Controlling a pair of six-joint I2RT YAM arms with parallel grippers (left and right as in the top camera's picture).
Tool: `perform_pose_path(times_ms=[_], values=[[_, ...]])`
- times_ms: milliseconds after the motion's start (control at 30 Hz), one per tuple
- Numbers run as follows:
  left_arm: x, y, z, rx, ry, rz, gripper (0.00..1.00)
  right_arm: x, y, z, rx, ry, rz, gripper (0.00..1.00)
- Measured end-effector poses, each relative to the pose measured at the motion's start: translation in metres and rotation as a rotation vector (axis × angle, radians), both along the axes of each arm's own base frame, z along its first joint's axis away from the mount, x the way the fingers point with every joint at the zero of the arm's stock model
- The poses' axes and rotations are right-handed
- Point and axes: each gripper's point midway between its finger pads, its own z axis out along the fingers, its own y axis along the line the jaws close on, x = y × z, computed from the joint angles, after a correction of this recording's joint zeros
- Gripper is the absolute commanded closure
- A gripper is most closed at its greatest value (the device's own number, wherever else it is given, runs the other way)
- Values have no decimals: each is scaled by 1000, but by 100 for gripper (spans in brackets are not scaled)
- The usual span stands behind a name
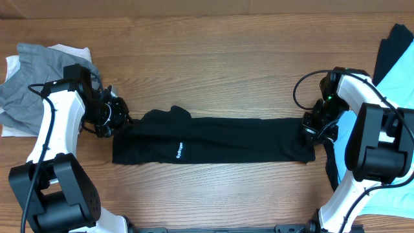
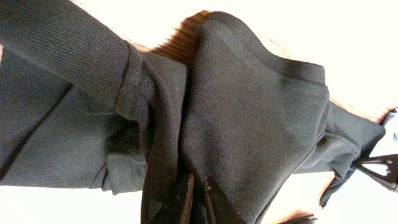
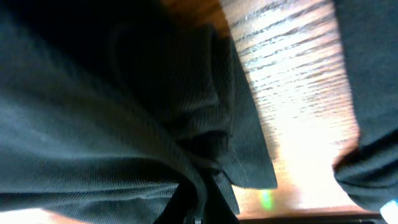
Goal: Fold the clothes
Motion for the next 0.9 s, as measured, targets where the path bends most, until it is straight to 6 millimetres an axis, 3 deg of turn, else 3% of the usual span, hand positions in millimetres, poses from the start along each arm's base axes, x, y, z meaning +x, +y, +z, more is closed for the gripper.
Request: perform_pose_path(times_ms=[100,200,267,633,900], values=[[1,0,0,1,-3,0,89,28,-5,20,-13,-79,0,96],[1,0,0,1,-3,0,89,66,-10,56,-31,-198,-1,96],[1,0,0,1,-3,0,88,74,-12,66,-36,-224,0,96],[0,0,0,0,2,0,87,49,-21,59,-93,-123,30,93],[-10,-2,0,-7,39,-7,75,32,-28,33,-137,-72,39,87]])
